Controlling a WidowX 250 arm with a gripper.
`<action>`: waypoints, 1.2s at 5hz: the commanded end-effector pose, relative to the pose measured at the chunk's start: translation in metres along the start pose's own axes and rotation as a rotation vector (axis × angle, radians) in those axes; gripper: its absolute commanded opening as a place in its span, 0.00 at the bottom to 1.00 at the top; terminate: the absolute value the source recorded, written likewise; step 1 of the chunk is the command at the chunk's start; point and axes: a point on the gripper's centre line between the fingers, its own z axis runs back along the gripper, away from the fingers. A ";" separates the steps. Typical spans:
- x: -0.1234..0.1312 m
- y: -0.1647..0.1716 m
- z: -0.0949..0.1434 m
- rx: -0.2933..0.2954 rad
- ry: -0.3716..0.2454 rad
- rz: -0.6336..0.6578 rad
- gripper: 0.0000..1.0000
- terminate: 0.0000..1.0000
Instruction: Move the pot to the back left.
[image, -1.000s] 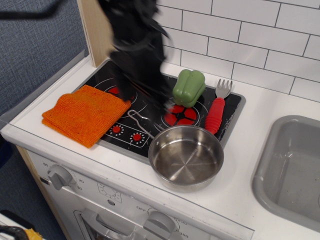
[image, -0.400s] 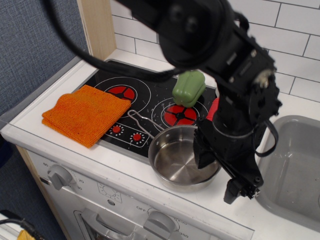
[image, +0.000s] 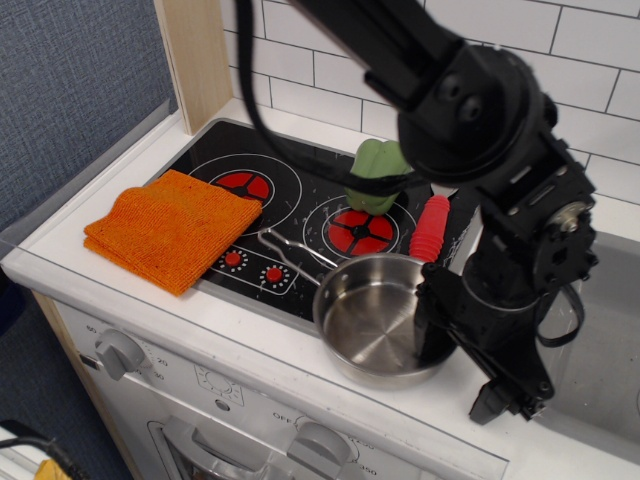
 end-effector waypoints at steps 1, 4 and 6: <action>-0.009 0.001 0.024 0.026 -0.082 0.004 0.00 0.00; -0.010 0.004 0.072 0.066 -0.182 0.179 0.00 0.00; 0.000 0.067 0.110 0.103 -0.161 0.329 0.00 0.00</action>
